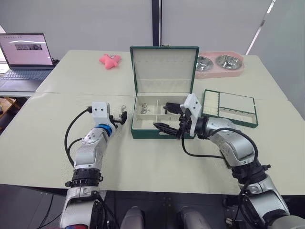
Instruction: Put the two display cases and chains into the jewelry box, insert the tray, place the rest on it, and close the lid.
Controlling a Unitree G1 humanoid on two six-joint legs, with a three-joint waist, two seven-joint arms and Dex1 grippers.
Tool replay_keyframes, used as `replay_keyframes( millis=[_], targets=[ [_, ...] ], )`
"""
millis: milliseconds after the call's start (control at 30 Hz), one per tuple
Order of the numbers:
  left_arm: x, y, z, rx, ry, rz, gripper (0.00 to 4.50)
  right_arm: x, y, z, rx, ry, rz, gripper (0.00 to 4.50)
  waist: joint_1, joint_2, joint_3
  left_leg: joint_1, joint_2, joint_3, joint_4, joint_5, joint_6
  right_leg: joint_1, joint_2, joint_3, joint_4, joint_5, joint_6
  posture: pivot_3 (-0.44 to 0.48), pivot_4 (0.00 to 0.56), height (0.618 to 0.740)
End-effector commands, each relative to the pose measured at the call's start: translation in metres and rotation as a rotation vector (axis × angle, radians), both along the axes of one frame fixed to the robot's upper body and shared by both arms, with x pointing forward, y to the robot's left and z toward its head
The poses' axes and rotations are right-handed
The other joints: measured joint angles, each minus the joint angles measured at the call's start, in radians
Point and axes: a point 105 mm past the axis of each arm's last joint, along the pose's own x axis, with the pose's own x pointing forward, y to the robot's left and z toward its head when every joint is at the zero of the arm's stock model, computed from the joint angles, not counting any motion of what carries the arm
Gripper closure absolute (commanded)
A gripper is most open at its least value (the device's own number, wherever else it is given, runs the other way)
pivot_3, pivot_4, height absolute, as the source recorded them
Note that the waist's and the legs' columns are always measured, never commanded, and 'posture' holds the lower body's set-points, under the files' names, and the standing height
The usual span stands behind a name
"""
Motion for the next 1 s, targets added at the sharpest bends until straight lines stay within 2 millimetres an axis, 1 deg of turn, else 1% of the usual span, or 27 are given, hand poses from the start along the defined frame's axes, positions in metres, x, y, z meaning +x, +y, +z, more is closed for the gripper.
replay_keyframes(
  millis=[33, 167, 333, 700, 1000],
  targets=[
    [0.009, -0.007, 0.011, 0.024, -0.039, 0.0, 0.03, 0.003, 0.001, 0.011, 0.009, -0.04, -0.006, 0.0, 0.0, 0.0, 0.0, 0.0, 0.0, 0.0, 0.0, 0.0, 0.0, 0.0, 0.0, 0.0, 0.0, 0.0, 0.0, 0.0, 0.15, 0.74],
    [0.015, -0.015, 0.011, 0.024, -0.038, -0.008, 0.03, 0.008, -0.002, 0.007, 0.005, -0.039, -0.03, 0.0, 0.0, 0.0, 0.0, 0.0, 0.0, 0.0, 0.0, 0.0, 0.0, 0.0, 0.0, 0.0, 0.0, 0.0, 0.0, 0.0, 0.15, 0.74],
    [0.02, -0.022, 0.006, 0.027, -0.014, -0.006, 0.03, 0.012, -0.005, 0.006, 0.009, -0.043, -0.048, 0.0, -0.001, 0.0, 0.0, 0.0, 0.0, 0.0, 0.0, 0.0, -0.001, 0.0, 0.0, 0.0, 0.0, 0.0, 0.0, 0.0, 0.15, 0.74],
    [0.023, -0.015, -0.005, 0.036, 0.075, 0.054, 0.03, 0.012, -0.006, 0.01, 0.041, -0.05, -0.044, 0.0, -0.002, 0.0, 0.0, 0.0, 0.0, 0.0, 0.0, 0.001, -0.001, 0.0, 0.0, 0.0, 0.0, 0.0, 0.0, 0.0, 0.15, 0.74],
    [0.021, -0.014, -0.012, 0.048, 0.129, 0.052, 0.03, 0.013, -0.008, 0.011, 0.044, -0.052, -0.051, 0.0, -0.002, 0.0, 0.0, 0.001, 0.0, 0.0, 0.0, 0.002, -0.003, 0.0, 0.0, 0.0, 0.001, 0.0, 0.0, 0.0, 0.15, 0.74]
  ],
)
